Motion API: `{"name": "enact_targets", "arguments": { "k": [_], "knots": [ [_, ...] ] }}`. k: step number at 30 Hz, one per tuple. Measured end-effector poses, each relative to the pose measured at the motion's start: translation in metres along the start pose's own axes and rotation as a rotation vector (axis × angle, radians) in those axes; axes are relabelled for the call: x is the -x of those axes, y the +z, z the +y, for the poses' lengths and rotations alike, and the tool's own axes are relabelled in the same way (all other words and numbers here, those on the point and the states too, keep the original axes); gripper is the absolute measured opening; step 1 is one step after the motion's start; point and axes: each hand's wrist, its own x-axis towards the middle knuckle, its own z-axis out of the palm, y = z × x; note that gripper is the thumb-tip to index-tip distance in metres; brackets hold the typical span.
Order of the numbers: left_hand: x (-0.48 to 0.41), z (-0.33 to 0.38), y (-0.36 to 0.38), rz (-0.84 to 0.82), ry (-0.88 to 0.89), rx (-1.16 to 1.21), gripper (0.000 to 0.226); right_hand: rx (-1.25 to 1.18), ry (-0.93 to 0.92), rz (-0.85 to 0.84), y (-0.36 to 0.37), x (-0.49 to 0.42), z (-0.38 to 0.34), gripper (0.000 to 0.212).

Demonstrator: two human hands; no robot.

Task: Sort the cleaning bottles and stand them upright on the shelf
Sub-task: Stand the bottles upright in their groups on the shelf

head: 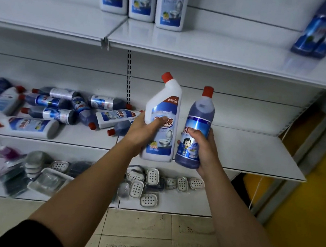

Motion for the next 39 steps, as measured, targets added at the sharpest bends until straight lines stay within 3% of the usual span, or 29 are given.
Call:
{"name": "enact_targets", "arguments": {
  "k": [12, 15, 26, 34, 39],
  "knots": [
    [0.063, 0.086, 0.026, 0.001, 0.193, 0.083, 0.015, -0.032, -0.201, -0.154, 0.014, 0.054, -0.088, 0.052],
    [0.062, 0.106, 0.03, -0.034, 0.239, 0.094, 0.015, -0.019, -0.259, -0.157, 0.019, 0.054, -0.109, 0.063],
    [0.004, 0.189, 0.077, -0.189, 0.452, 0.055, 0.017, 0.085, -0.449, -0.003, -0.001, 0.019, -0.191, 0.077],
    [-0.037, 0.203, 0.157, -0.249, 0.533, 0.017, 0.015, 0.054, -0.549, 0.134, -0.068, -0.006, -0.234, 0.046],
    [-0.068, 0.202, 0.227, -0.227, 0.559, 0.044, 0.021, 0.077, -0.61, 0.195, -0.135, -0.031, -0.269, 0.047]
  ]
}}
